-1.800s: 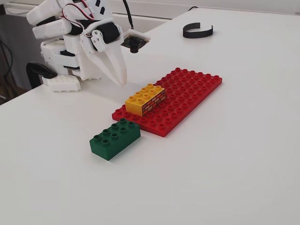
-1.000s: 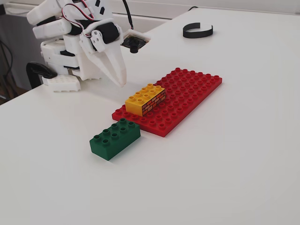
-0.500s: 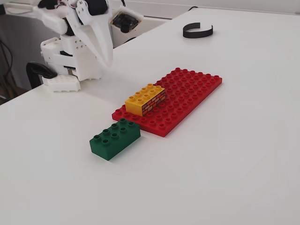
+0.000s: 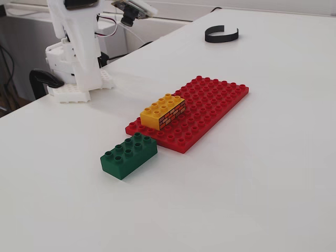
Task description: Grab the loose lego brick and stack it on top of the fixed one.
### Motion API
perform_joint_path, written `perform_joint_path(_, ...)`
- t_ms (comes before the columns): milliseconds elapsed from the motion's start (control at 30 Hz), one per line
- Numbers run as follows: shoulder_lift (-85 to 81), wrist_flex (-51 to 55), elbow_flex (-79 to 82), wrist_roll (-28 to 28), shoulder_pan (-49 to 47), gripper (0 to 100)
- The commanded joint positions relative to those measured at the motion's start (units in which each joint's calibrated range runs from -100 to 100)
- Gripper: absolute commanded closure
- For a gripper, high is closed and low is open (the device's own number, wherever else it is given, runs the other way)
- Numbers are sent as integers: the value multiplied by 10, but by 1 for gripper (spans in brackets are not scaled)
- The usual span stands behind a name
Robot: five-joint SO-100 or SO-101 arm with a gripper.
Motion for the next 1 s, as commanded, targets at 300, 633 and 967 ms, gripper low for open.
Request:
perform_joint_path(300, 215, -2, -180, 95, -8, 97)
perform_joint_path(633, 277, -40, -157, 78, -52, 78)
perform_joint_path(967, 355, -170, -18, 82, -40, 71)
